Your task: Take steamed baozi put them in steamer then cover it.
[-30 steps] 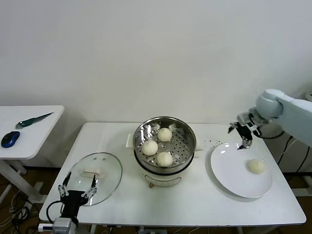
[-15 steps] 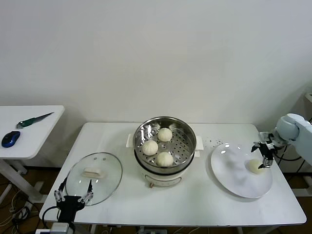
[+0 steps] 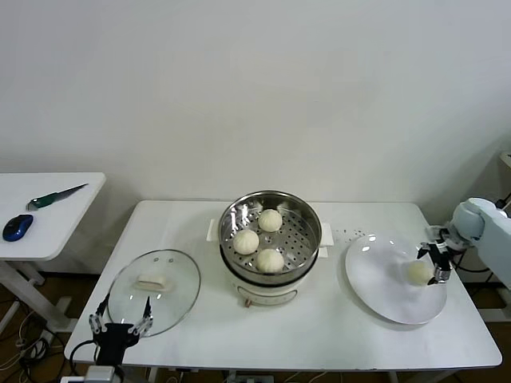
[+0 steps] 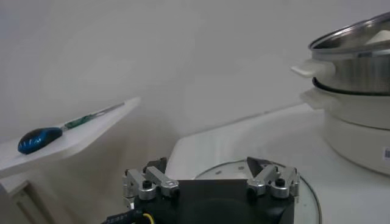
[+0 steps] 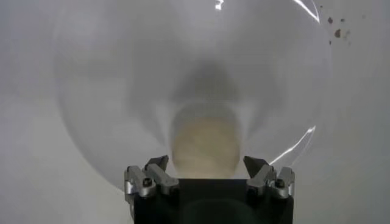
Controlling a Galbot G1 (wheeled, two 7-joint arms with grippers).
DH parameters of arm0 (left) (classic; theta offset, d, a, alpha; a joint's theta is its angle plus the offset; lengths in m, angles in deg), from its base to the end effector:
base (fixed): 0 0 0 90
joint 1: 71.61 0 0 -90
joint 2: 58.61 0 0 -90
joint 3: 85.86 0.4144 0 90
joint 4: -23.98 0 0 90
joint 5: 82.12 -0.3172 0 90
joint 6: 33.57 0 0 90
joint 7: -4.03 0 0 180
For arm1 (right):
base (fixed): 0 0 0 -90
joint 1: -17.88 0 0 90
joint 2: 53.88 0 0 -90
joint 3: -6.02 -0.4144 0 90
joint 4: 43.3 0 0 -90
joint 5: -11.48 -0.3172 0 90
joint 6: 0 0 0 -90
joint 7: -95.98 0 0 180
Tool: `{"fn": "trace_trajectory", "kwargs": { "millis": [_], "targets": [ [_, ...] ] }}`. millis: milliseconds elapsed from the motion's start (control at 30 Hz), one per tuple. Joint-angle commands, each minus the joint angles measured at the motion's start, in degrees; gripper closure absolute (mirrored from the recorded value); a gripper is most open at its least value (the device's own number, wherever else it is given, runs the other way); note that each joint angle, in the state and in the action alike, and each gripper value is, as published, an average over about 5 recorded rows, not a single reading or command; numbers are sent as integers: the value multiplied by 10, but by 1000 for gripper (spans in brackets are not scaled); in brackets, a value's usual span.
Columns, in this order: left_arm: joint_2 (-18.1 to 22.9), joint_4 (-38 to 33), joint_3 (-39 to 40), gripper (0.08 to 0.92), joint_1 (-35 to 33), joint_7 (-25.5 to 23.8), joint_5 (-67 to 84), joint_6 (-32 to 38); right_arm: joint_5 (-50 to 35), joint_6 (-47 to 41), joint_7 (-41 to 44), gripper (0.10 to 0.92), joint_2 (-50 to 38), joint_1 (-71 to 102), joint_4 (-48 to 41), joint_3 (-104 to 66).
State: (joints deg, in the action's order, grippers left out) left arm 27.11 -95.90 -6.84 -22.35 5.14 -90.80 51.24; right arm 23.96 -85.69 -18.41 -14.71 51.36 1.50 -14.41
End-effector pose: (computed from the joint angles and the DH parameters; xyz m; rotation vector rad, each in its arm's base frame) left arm 0.0403 0.0714 -0.3670 0.1915 -2.8222 -0.4607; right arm 0.5154 -0.3635 -0.2473 1.1106 -1.2915 1.2419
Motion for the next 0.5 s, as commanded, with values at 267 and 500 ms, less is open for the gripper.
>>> {"fn": "trace_trajectory", "kwargs": {
  "millis": [267,500],
  "targets": [
    [0,0,0,177,-3,2,-2,1,23,8,3,240,28,12,-33,-21],
    [-1,-1,1,177,-5,2,-1,2,-3,3,4,349,14,-19,-14,9]
  ]
}}
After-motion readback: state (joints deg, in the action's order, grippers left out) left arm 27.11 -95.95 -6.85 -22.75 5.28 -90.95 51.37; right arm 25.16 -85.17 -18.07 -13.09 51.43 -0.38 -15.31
